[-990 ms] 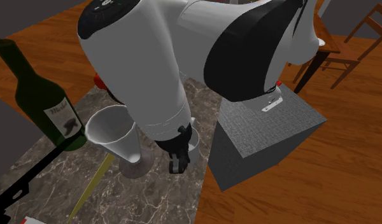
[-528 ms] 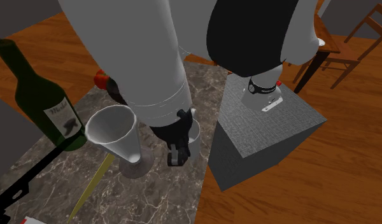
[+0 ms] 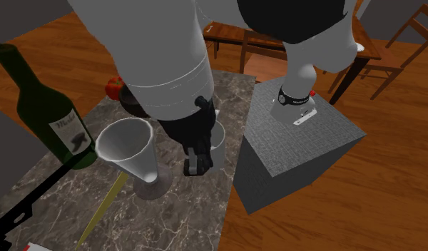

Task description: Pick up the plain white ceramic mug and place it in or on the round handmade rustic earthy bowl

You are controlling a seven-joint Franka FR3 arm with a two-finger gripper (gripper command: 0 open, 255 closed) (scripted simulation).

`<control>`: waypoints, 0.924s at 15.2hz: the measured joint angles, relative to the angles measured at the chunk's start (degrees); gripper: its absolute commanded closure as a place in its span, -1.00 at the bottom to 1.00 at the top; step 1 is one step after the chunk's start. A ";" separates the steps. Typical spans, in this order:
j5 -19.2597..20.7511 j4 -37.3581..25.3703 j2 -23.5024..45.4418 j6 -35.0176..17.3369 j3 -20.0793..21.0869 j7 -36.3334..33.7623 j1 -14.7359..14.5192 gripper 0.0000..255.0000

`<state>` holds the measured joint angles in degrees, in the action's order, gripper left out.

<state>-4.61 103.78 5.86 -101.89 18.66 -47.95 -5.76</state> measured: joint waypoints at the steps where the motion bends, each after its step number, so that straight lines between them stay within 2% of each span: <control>1: 0.02 -0.84 0.01 0.82 0.00 -0.06 0.00 1.00; 8: -0.05 -5.55 -0.40 5.92 -0.02 -0.37 0.07 1.00; 14: 0.15 -5.11 -2.15 7.79 -3.14 6.22 3.76 1.00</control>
<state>-4.47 98.66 3.70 -94.10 15.52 -41.73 -2.00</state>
